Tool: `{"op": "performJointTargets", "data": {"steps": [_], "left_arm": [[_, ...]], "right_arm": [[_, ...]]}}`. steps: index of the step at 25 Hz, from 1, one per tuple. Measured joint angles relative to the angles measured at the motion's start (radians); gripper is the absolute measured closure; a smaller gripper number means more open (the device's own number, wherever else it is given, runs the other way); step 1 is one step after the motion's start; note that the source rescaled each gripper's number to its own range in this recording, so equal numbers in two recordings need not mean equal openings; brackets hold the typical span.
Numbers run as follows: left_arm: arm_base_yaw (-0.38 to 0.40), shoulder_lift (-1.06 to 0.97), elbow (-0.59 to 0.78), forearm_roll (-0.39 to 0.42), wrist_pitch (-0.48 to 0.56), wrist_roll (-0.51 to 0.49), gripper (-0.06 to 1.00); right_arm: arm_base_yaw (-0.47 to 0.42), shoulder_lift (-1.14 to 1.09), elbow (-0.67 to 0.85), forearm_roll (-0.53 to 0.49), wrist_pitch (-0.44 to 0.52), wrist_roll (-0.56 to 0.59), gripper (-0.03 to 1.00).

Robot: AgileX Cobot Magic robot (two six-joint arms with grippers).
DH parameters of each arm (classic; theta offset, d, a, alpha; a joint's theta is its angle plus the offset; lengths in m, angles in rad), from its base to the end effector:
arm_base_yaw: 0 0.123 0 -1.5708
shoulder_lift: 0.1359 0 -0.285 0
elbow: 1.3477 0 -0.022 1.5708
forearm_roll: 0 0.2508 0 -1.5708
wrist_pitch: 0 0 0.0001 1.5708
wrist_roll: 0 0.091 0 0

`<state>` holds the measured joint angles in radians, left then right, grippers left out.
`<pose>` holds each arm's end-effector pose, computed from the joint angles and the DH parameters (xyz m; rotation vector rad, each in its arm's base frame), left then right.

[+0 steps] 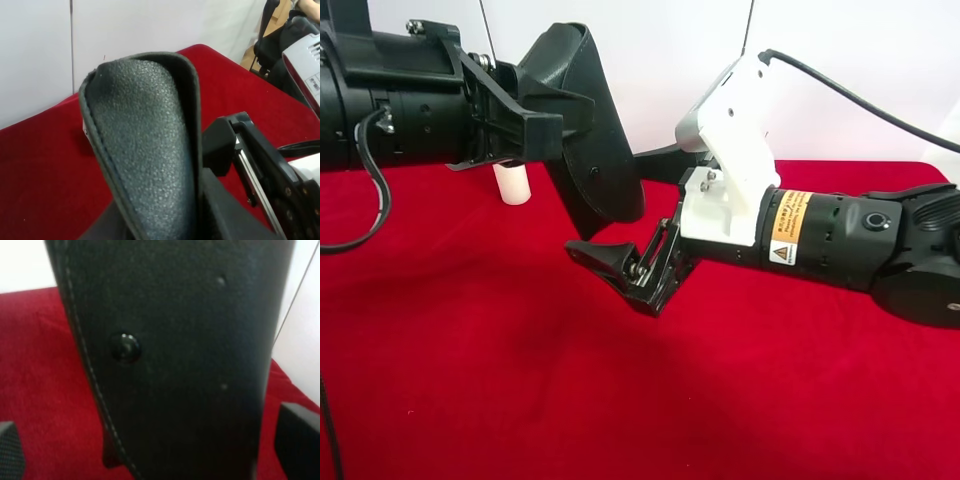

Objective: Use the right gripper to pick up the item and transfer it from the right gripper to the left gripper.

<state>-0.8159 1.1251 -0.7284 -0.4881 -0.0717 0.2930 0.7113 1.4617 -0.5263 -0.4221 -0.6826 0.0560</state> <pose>0.1714 -0.1778 0.3167 0.5490 1.7884 -0.6782 0.1937 0.1979 0.2159 -1.0217 1.4893 0.5421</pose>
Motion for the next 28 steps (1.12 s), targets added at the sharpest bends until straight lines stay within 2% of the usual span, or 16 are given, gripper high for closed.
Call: {"op": "performJointTargets", "data": {"steps": [3, 9, 15, 28], "left_arm": [[0.000, 0.000, 0.000, 0.000, -0.001, 0.000, 0.91], [0.000, 0.000, 0.000, 0.002, -0.001, 0.000, 0.91], [0.000, 0.000, 0.000, 0.002, -0.002, 0.000, 0.91], [0.000, 0.000, 0.000, 0.003, -0.003, 0.000, 0.92]], "right_arm": [[0.000, 0.000, 0.000, 0.011, 0.008, 0.033, -0.03], [0.000, -0.004, 0.000, 0.109, 0.037, 0.041, -0.03], [0.000, -0.087, 0.001, 0.156, 0.220, -0.010, -0.03], [0.000, -0.433, 0.001, 0.157, 0.608, -0.016, -0.03]]}}
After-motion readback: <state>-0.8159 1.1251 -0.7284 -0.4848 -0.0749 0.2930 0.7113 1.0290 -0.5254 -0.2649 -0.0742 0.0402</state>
